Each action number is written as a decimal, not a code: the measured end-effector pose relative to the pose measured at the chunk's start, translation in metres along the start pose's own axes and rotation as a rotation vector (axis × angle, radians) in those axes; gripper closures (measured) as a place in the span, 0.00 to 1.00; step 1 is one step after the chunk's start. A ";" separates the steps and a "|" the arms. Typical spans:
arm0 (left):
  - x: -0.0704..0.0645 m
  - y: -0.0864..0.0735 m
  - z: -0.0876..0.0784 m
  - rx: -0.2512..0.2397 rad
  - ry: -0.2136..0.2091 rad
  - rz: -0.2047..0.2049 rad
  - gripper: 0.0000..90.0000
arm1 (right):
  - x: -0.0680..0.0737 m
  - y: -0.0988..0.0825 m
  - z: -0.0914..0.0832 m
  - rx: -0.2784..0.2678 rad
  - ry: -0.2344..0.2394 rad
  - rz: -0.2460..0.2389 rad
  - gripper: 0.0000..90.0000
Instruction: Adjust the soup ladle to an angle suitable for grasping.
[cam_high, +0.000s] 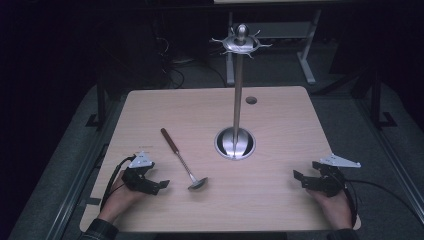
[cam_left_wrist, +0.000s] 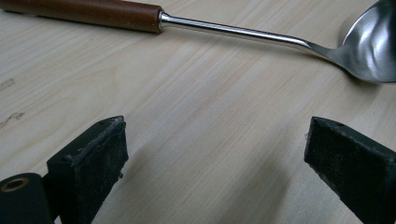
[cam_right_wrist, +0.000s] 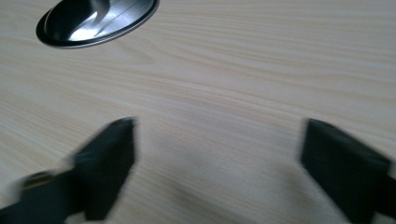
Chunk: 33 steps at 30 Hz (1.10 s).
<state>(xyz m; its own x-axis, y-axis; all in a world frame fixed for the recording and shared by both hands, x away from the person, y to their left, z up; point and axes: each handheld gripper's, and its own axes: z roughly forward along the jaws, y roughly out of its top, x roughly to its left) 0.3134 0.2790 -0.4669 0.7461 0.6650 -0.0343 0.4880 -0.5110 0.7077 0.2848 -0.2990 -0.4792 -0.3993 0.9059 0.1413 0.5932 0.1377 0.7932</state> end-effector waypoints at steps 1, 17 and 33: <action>0.000 0.000 0.000 0.000 0.000 0.000 0.06 | 0.000 0.000 0.000 0.006 0.001 -0.019 0.17; 0.000 0.005 0.000 -0.012 -0.011 -0.015 0.06 | 0.000 0.000 0.000 0.012 0.017 -0.024 0.16; -0.002 0.033 -0.005 -0.045 -0.019 -0.001 0.07 | 0.001 0.000 0.001 0.023 0.025 -0.038 0.16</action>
<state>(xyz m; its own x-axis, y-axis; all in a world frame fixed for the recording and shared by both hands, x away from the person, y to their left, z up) 0.3258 0.2633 -0.4397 0.7544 0.6547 -0.0483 0.4684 -0.4852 0.7384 0.2848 -0.2976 -0.4794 -0.4387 0.8896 0.1267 0.5931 0.1808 0.7845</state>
